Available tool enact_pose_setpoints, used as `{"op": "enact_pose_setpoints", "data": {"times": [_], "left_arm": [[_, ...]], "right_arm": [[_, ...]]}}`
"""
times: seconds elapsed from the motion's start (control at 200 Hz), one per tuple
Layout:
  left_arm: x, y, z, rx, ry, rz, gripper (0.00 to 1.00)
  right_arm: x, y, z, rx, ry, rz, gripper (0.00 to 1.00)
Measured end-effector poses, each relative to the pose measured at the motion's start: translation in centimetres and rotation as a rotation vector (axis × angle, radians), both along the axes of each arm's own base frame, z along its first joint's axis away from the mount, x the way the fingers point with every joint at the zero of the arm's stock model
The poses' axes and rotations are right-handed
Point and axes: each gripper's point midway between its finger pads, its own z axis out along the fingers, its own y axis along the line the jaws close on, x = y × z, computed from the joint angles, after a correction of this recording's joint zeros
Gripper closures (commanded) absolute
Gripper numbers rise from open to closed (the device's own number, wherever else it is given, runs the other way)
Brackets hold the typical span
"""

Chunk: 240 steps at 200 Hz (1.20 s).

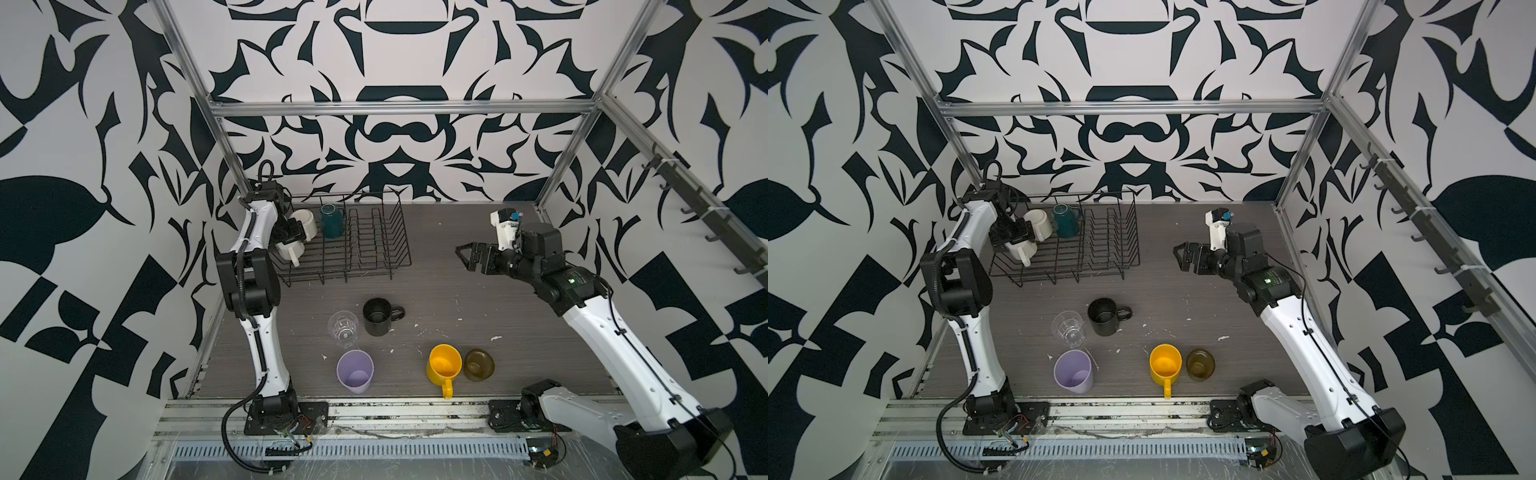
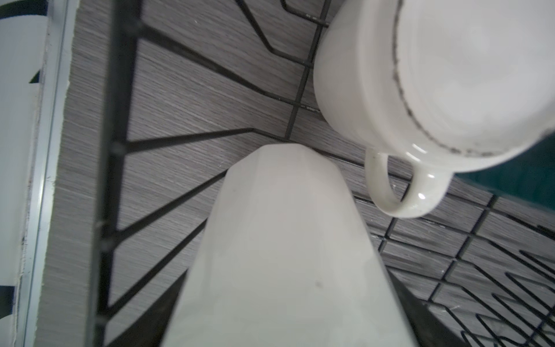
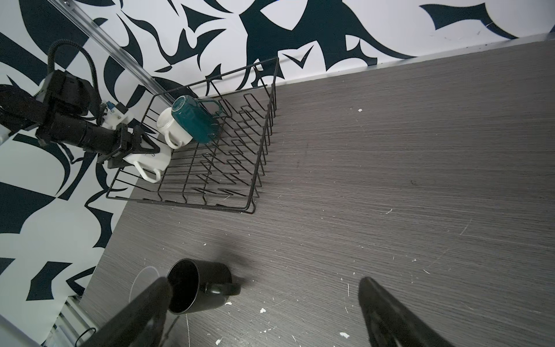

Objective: Load cups into a dish rack
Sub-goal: Place the cup upside down at the dish rack.

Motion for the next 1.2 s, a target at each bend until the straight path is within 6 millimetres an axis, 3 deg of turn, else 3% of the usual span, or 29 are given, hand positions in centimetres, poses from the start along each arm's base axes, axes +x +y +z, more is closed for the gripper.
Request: {"op": "enact_pose_setpoints", "data": {"times": [0.33,0.48,0.655,0.795,0.905,0.985,1.2], "left_arm": [[0.4,-0.3,-1.6,-0.026,0.029,0.013,0.70],[0.7,-0.3,-1.8,-0.030,0.025,0.017,0.49],[0.8,-0.3,-1.8,-0.031,0.026,0.017,0.37],[0.8,-0.3,-1.8,-0.031,0.026,0.017,0.18],[0.8,-0.3,-1.8,-0.030,0.025,0.014,0.16],[0.9,-0.4,-1.7,-0.033,0.018,0.011,0.00],[1.4,-0.2,-1.4,-0.028,-0.009,0.010,0.01]], "right_arm": [[-0.1,-0.1,-0.4,-0.005,0.012,-0.002,0.01],[-0.2,-0.1,-0.4,-0.005,0.011,-0.003,0.01],[-0.2,-0.2,-0.4,-0.007,0.011,-0.006,0.01],[-0.1,-0.2,-0.4,-0.007,0.011,-0.006,0.01],[-0.1,-0.2,-0.4,-0.007,0.011,-0.006,0.01],[-0.1,-0.2,-0.4,-0.007,0.011,-0.006,0.01],[-0.1,-0.2,-0.4,-0.007,0.011,-0.006,0.01]]}}
